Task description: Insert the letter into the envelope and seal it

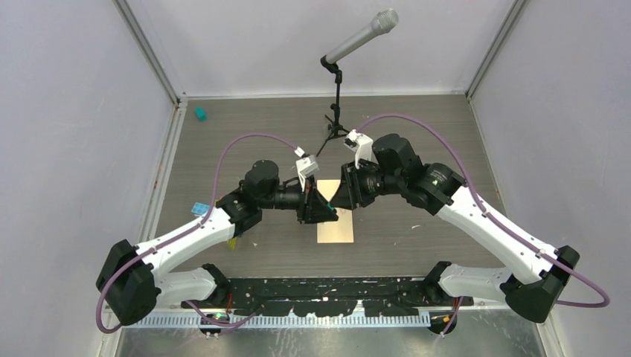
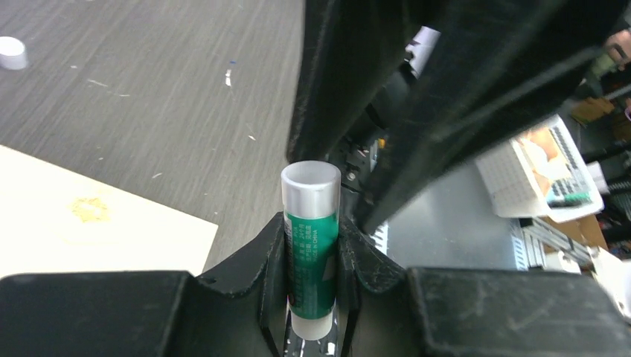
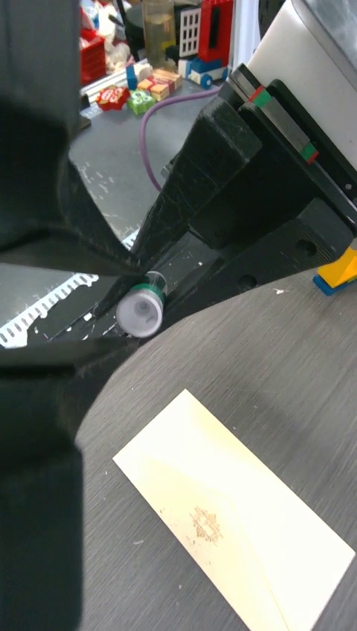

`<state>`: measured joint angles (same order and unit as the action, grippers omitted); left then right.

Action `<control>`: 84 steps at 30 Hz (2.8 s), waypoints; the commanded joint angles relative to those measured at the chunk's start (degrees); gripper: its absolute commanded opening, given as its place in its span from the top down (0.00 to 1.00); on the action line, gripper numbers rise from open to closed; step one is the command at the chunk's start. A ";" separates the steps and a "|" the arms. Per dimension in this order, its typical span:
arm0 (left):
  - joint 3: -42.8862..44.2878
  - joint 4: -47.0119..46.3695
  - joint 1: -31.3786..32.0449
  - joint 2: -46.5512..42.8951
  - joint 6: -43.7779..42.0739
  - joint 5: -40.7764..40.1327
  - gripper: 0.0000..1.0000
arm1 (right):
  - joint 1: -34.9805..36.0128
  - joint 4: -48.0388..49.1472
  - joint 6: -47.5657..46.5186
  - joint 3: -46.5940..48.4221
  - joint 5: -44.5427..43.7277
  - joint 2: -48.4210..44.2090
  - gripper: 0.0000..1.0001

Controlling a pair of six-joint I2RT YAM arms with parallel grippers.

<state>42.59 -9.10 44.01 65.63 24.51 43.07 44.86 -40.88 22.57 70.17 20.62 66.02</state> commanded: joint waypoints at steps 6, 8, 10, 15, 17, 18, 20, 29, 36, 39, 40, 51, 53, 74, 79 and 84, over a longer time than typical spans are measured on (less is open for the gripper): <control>-0.86 -2.31 -0.46 0.45 6.31 -22.53 1.00 | -6.06 -2.58 5.13 5.36 -16.18 -2.88 0.38; -1.29 -1.22 -0.58 0.07 9.43 -29.20 1.00 | -9.36 -3.68 6.51 4.83 -19.37 -2.62 0.39; -1.77 0.58 -0.74 -0.58 13.75 -35.95 1.00 | -12.13 -4.56 7.69 4.03 -20.42 -1.44 0.42; -3.89 2.01 -1.12 -2.06 26.97 -47.44 1.00 | -15.00 -2.76 8.94 0.85 -25.72 2.94 0.46; -4.09 3.18 -1.12 -2.64 30.67 -49.56 1.00 | -15.61 -0.44 8.20 -0.37 -28.25 5.16 0.48; -3.94 3.88 -1.12 -2.94 32.19 -50.35 1.00 | -16.22 0.53 7.65 -0.79 -28.90 6.39 0.48; -3.36 6.25 -1.12 -3.41 33.93 -51.96 1.00 | -17.73 2.20 6.73 -1.25 -29.37 9.47 0.49; -3.95 8.00 -1.12 -6.59 36.24 -54.82 1.00 | -22.52 8.50 4.28 -0.20 -30.28 24.53 0.49; -4.00 8.50 -1.12 -8.13 35.52 -55.63 1.00 | -24.31 9.59 3.10 5.50 -30.10 35.29 0.48; -3.92 8.58 -1.12 -8.30 35.19 -55.68 1.00 | -24.40 9.66 3.00 7.03 -30.97 38.07 0.47; -3.84 8.49 -1.16 -8.32 34.98 -55.64 1.00 | -24.41 9.68 3.00 7.48 -31.12 38.77 0.47; -3.13 7.60 -1.47 -7.07 34.32 -55.36 1.00 | -24.43 9.59 2.79 8.01 -32.23 42.42 0.51; -3.12 7.38 -1.47 -6.64 34.54 -55.14 1.00 | -24.41 9.59 2.75 7.87 -32.42 42.76 0.52; -2.60 8.85 -2.66 -5.39 44.76 -56.74 1.00 | -24.18 8.88 5.43 5.19 -27.79 36.58 0.90; -5.07 5.36 -3.31 -5.27 60.19 -58.25 1.00 | -21.99 10.02 7.85 1.07 -25.36 25.96 0.93; -5.26 1.70 -3.28 -3.64 70.43 -58.77 1.00 | -18.68 13.71 11.49 -3.78 -21.99 14.42 0.93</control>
<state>37.65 -1.72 41.06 60.84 83.09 -13.61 23.66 -31.48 30.00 69.21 -4.89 89.36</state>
